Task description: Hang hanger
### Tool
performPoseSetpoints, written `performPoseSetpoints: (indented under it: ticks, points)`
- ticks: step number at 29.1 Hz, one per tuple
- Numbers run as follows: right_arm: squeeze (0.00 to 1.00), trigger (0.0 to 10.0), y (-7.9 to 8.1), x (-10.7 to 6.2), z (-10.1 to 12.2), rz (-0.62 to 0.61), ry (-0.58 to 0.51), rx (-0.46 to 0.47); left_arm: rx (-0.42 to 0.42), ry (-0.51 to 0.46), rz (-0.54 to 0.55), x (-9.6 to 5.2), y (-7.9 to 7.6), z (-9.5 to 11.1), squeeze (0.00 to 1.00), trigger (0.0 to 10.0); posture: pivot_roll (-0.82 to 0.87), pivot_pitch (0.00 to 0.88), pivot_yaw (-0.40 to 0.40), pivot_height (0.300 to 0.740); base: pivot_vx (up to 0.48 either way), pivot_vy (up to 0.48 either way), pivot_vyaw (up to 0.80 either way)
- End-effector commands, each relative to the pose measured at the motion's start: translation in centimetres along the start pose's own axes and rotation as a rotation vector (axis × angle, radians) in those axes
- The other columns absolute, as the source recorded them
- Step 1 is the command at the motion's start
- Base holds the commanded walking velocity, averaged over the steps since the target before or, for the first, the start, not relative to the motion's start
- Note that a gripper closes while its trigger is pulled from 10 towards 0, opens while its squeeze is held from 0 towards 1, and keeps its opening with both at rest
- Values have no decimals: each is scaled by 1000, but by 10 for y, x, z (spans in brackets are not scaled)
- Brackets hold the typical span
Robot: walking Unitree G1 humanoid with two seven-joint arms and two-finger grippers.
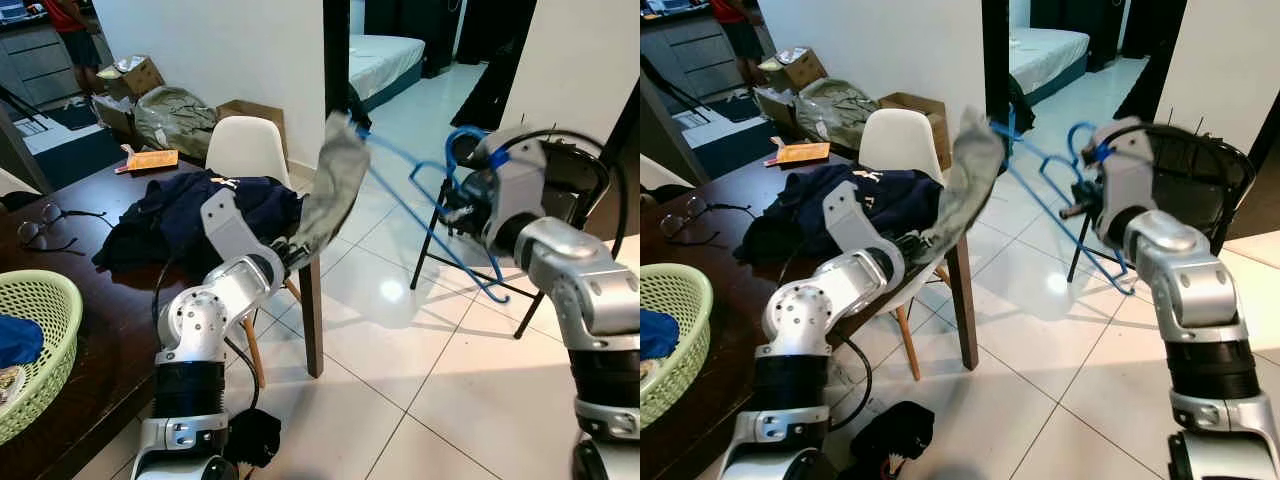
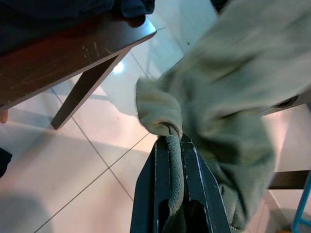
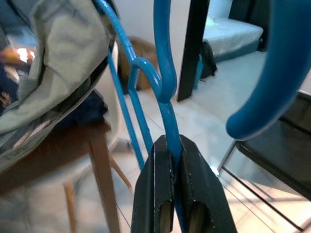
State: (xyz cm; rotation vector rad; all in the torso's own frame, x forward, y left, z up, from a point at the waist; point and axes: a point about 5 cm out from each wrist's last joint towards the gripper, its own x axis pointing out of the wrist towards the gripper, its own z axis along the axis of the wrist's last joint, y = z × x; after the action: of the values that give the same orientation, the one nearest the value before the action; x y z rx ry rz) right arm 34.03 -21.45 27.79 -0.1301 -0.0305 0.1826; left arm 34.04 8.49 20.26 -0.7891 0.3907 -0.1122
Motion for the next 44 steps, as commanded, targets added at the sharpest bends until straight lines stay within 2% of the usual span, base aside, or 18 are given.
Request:
performPoseSetpoints:
  ticks: [1, 3, 7, 12, 18, 22, 23, 24, 25, 27, 34, 36, 37, 38, 39, 40, 42, 44]
  points:
    - [0, 10000, -1, 0, 9, -11, -55, 27, -109, 72, -142, -1, -45, -26, 0, 10000, -5, 43, 45, 735, 0, 0, 0]
    - [0, 10000, -5, -1, 14, -38, -147, 188, -138, 37, -172, -4, -48, -19, 0, 10000, -6, 38, 48, 735, 0, 0, 0]
    - [0, 10000, -6, -1, 11, -42, -179, 278, -191, -33, -153, -2, -38, -4, 0, 10000, -7, 35, 51, 735, 0, 0, 0]
    - [0, 10000, -9, -3, 14, -47, -237, 363, -354, -164, -13, 0, 3, 28, 0, 10000, -3, 28, 52, 735, 0, 0, 0]
    - [0, 10000, -9, -3, 21, -22, -298, 444, -451, -158, 52, 2, 25, 27, 0, 10000, -3, 28, 52, 735, 0, 0, 0]
    - [0, 10000, -2, -5, 29, 40, -357, 503, -414, -78, 9, 4, 19, 13, 0, 10000, 1, 24, 49, 735, 0, 0, 0]
    - [0, 10000, 2, -6, 32, 66, -379, 516, -384, -29, -33, 5, 11, 5, 149, 10000, 1, 24, 49, 735, 0, 0, 0]
    - [0, 10000, 2, -6, 32, 66, -379, 516, -384, -29, -33, 5, 11, 5, 149, 10000, 1, 24, 49, 735, 0, 0, 0]
    - [0, 10000, 4, -7, 34, 84, -394, 524, -362, 20, -81, 6, 2, -3, 867, 10000, 1, 24, 49, 735, 0, 0, 0]
    - [0, 10000, 6, -8, 36, 95, -403, 523, -344, 90, -169, 5, -13, -12, 1000, 10000, -2, 31, 47, 735, 0, 0, 0]
    - [0, 10000, 5, -9, 38, 97, -415, 522, -329, 156, -276, 2, -30, -19, 1000, 10000, -2, 31, 47, 735, 0, 0, 0]
    - [0, 10000, 6, -11, 42, 104, -427, 480, -139, 195, -353, -5, -40, -22, 1000, 10000, -6, 37, 49, 735, 0, 0, 0]
    - [0, 10000, 6, -11, 42, 104, -427, 480, -139, 195, -353, -5, -40, -22, 1000, 10000, -6, 37, 49, 735, 0, 0, 0]
    - [0, 10000, 7, -11, 42, 100, -414, 413, 17, 205, -369, -8, -41, -23, 1000, 10000, -6, 37, 49, 735, 0, 0, 0]
    - [0, 10000, 7, -11, 42, 100, -414, 413, 17, 205, -369, -8, -41, -23, 1000, 10000, -6, 37, 49, 735, 0, 0, 0]
    - [0, 10000, 9, -11, 40, 97, -392, 330, 167, 197, -386, -12, -42, -21, 1000, 10000, -6, 37, 49, 735, 0, 0, 0]
    - [0, 10000, 12, -10, 35, 106, -360, 225, 352, 73, -412, -19, -47, 1, 1000, 10000, 0, 42, 44, 735, 0, 0, 0]
    - [0, 10000, 13, -10, 33, 108, -349, 196, 388, 0, -426, -22, -51, 13, 1000, 10000, 0, 42, 44, 735, 0, 0, 0]
